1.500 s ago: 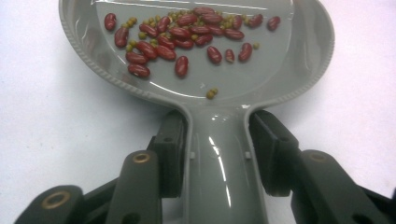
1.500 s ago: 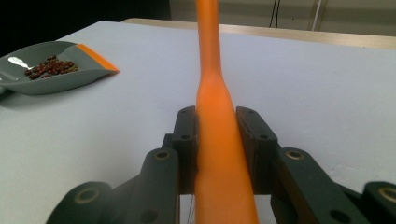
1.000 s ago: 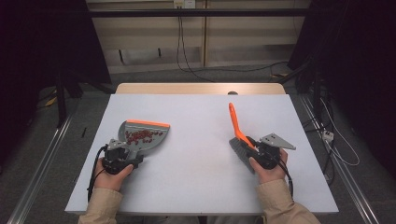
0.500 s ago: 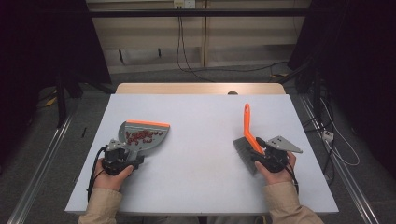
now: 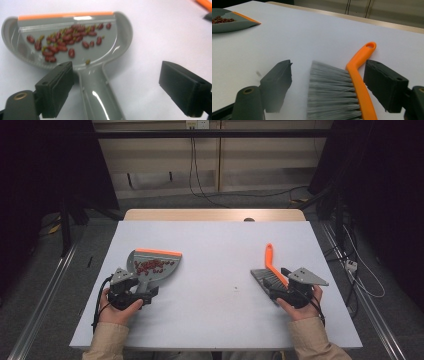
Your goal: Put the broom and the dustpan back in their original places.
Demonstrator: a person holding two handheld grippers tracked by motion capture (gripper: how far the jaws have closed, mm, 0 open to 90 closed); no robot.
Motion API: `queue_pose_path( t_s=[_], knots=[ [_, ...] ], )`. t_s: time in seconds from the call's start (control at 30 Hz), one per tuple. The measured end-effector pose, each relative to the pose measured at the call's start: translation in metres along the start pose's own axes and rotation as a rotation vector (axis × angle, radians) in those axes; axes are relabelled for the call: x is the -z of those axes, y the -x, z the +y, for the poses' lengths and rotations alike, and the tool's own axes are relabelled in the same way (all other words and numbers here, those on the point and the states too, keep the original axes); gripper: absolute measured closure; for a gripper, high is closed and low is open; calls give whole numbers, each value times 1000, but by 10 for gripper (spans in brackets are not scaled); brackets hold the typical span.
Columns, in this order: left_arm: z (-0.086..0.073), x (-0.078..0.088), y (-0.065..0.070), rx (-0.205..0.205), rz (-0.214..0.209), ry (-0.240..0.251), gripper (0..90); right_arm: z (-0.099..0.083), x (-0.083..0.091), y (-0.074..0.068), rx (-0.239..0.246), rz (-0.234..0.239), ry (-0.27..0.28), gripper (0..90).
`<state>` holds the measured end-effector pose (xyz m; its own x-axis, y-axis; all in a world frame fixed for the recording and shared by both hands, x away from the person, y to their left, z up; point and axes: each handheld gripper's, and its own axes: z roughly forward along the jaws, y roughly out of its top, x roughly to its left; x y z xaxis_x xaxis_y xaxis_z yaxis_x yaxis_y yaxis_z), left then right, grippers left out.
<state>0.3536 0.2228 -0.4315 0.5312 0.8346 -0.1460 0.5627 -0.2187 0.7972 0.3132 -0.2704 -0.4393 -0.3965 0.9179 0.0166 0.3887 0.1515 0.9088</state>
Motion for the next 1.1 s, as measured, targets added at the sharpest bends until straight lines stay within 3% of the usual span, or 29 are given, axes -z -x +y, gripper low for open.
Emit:
queue_pose_path(
  t_s=[0.33,0.77,1.1],
  knots=[
    [2,7,0,-45,-53,75,97,-3,7,2,-15,58,0,192],
    [-4,16,1,-72,-117,105,76,-15,28,9,-11,101,-19,188],
    [-9,18,2,-81,-141,129,74,-21,36,10,-5,133,-32,184]
  ],
)
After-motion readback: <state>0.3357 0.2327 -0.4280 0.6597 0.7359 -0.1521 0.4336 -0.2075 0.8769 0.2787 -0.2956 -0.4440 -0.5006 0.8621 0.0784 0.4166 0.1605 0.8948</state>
